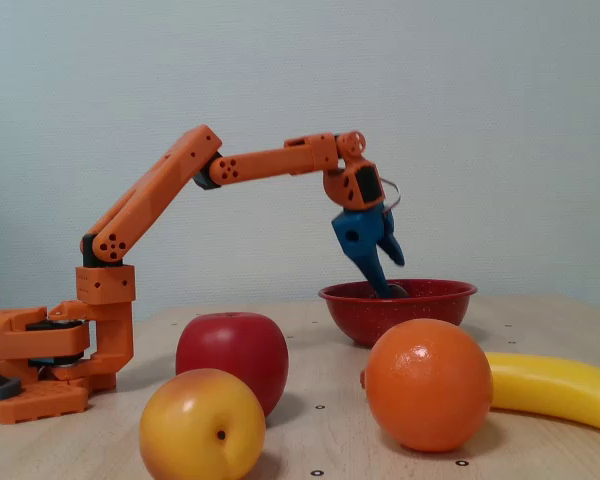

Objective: Put plum in the red bowl.

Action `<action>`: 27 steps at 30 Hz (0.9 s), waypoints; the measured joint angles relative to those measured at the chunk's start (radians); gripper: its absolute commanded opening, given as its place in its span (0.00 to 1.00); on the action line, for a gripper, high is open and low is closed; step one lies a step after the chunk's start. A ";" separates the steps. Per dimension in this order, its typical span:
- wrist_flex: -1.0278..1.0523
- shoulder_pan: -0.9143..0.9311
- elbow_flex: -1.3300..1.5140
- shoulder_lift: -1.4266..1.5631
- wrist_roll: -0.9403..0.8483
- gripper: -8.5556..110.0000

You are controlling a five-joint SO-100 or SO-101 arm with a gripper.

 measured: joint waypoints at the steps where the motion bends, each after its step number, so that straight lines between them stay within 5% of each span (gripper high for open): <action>1: 0.014 0.000 0.000 0.025 0.000 0.36; 16: 0.163 0.121 -0.002 0.233 0.000 0.11; 27: 0.219 0.192 0.020 0.365 0.003 0.07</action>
